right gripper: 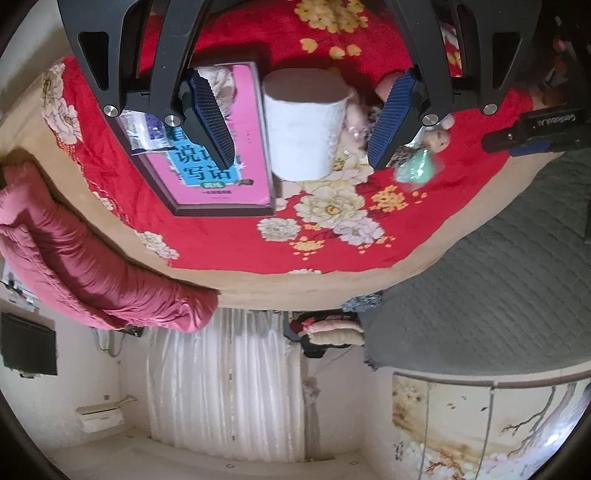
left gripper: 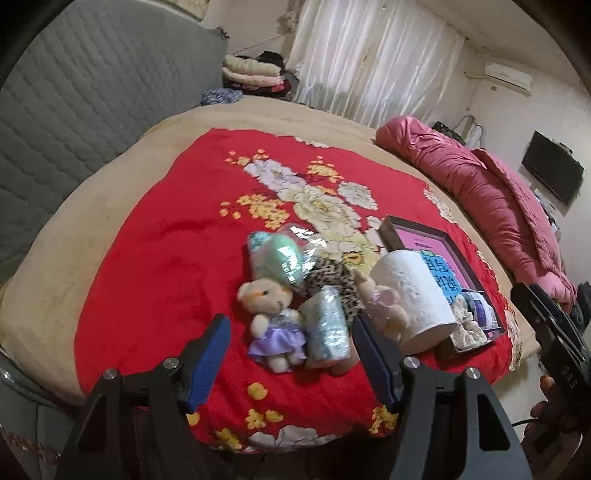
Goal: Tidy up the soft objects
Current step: 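Move both open tools back over the remaining pile of items, then grasp the green sponge in its plastic bag with the left tool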
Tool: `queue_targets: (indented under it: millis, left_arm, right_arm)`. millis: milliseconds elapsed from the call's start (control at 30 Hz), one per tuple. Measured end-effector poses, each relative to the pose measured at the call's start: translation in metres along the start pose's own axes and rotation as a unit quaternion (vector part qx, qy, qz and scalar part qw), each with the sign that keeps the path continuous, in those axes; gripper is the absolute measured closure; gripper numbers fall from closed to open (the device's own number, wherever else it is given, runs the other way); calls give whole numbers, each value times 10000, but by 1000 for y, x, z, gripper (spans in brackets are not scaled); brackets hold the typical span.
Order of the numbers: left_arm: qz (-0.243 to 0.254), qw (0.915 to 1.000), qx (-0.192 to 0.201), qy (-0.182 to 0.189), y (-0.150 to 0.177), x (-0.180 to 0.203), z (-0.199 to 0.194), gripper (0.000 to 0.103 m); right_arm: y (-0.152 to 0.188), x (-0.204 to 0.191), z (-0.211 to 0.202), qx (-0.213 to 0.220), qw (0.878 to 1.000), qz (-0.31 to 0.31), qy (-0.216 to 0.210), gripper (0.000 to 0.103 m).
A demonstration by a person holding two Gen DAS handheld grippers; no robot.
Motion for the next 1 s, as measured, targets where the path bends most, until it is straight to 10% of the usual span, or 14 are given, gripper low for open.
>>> queue_targets:
  millis: [1000]
  left_arm:
    - [-728, 9953, -627, 86, 10, -38, 59, 35]
  right_arm:
    - [39, -81, 31, -731, 9852, -1191, -989, 27]
Point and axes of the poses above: each gripper's, at about its wrist camera, not at the fingertips, and z roughly the way its jaws point, x to its right, y to its underside, the point moved 3 cm from there along z, roughly the way its jaws point, and after that the axes turned 6 degrees about y, right-handed, at the moved point
